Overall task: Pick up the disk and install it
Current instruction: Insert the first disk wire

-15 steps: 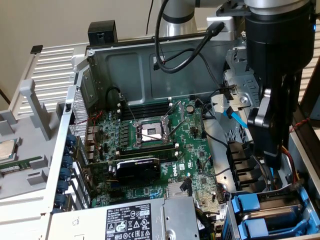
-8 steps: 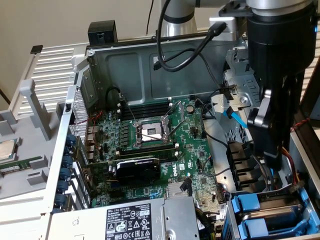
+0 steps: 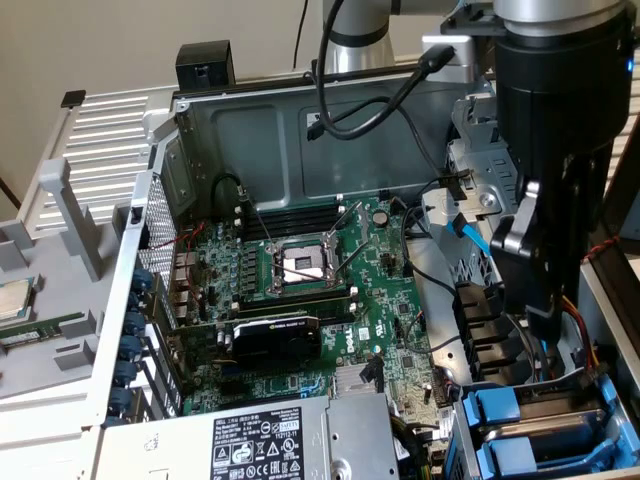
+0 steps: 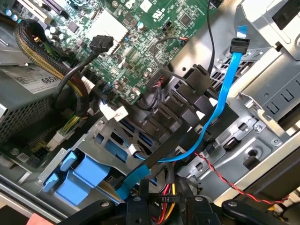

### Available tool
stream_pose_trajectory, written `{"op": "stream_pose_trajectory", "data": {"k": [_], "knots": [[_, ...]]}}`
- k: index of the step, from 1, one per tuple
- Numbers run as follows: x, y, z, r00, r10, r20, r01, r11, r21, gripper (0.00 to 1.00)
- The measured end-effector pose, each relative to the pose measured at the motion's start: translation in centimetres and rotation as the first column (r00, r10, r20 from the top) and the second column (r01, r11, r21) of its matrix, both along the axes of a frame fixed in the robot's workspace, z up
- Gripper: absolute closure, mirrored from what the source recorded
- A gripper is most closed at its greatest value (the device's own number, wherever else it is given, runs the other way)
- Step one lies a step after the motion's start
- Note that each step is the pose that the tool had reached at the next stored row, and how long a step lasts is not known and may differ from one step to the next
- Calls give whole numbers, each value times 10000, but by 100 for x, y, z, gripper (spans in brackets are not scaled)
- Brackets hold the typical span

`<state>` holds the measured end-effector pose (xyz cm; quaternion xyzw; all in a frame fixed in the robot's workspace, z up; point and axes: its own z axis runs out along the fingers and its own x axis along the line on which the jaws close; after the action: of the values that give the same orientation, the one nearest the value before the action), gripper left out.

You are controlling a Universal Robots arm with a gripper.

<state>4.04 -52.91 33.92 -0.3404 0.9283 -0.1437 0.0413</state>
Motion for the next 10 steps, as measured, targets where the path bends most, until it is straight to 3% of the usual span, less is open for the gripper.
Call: {"op": "stream_pose_trajectory", "data": {"k": [6, 10], "knots": [[8, 52, -5, 10000, -67, -1, 67, 10000, 2, 65], [34, 59, -6, 10000, -70, -1, 70, 10000, 3, 65]]}}
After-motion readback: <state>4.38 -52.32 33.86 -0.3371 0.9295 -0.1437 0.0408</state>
